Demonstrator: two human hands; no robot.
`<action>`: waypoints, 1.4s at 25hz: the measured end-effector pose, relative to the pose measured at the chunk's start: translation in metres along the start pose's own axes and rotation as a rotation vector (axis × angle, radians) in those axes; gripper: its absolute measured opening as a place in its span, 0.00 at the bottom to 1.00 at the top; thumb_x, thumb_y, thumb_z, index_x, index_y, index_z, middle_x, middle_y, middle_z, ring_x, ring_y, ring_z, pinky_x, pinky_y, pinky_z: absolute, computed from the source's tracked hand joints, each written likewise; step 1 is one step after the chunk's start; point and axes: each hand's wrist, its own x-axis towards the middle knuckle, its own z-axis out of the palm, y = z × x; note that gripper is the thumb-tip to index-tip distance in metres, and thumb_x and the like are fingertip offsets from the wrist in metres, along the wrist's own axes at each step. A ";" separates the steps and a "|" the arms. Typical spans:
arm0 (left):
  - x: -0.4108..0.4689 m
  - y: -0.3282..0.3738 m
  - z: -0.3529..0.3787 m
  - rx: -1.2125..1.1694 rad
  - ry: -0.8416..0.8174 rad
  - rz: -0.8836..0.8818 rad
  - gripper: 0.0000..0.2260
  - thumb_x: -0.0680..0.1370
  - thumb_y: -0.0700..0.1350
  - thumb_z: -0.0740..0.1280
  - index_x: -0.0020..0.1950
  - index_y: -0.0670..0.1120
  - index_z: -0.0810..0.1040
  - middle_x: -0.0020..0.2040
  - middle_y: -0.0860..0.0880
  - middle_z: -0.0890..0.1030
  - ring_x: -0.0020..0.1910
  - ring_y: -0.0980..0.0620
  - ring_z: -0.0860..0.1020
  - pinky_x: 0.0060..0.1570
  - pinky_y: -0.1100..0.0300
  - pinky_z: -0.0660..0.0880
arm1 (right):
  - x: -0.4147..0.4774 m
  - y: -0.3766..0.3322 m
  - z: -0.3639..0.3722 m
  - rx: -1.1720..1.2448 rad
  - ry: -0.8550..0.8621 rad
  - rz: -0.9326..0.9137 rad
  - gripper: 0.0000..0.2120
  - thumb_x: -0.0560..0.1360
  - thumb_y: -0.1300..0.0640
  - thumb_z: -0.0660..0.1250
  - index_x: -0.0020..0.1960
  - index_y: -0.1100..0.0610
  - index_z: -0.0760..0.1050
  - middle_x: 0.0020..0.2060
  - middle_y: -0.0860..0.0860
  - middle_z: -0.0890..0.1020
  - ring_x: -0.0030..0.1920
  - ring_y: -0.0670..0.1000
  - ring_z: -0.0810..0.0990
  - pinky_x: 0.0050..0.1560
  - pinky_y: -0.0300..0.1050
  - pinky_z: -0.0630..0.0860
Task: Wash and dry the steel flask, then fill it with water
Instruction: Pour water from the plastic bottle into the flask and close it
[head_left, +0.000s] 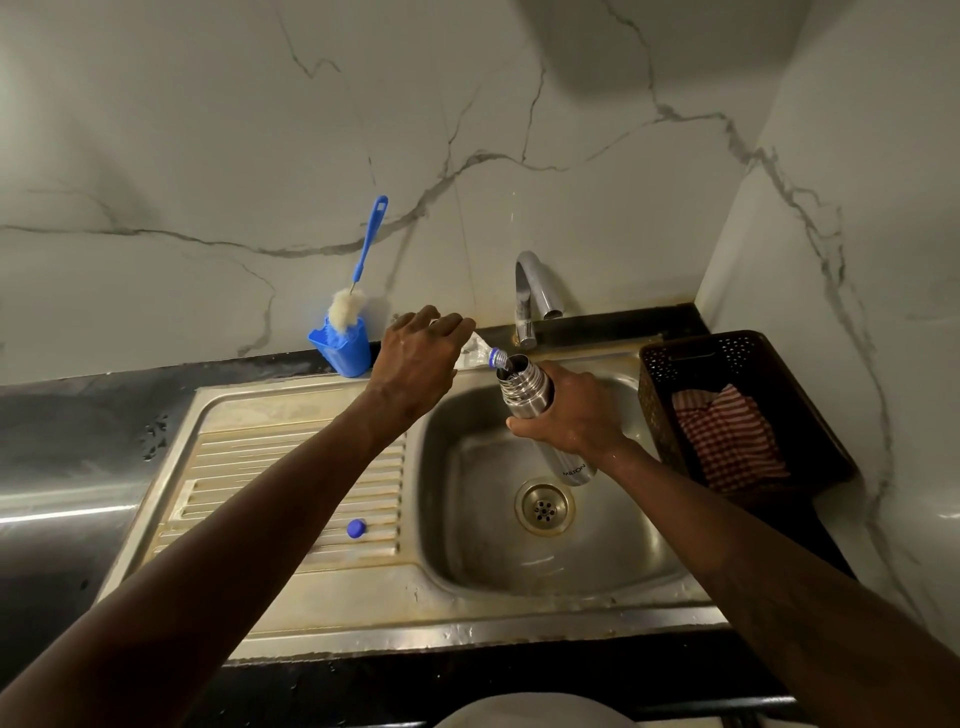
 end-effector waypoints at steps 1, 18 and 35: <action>0.000 0.000 0.000 0.003 0.004 0.004 0.26 0.67 0.38 0.81 0.64 0.45 0.81 0.54 0.47 0.85 0.52 0.42 0.82 0.49 0.48 0.80 | 0.000 0.000 0.000 -0.001 0.000 0.000 0.29 0.63 0.35 0.79 0.59 0.47 0.78 0.48 0.46 0.87 0.45 0.47 0.84 0.49 0.46 0.81; 0.001 -0.002 -0.006 0.107 0.005 0.074 0.26 0.68 0.35 0.79 0.65 0.44 0.79 0.58 0.46 0.84 0.58 0.40 0.79 0.55 0.45 0.77 | 0.000 0.003 0.002 -0.010 -0.018 0.010 0.31 0.62 0.34 0.79 0.60 0.46 0.78 0.49 0.46 0.87 0.46 0.46 0.84 0.51 0.44 0.80; 0.003 -0.004 -0.003 0.156 0.062 0.128 0.24 0.72 0.36 0.77 0.67 0.45 0.79 0.61 0.45 0.82 0.60 0.40 0.79 0.59 0.45 0.76 | 0.000 -0.001 0.004 -0.063 -0.020 0.006 0.34 0.62 0.32 0.78 0.63 0.45 0.77 0.51 0.46 0.87 0.49 0.48 0.85 0.54 0.46 0.80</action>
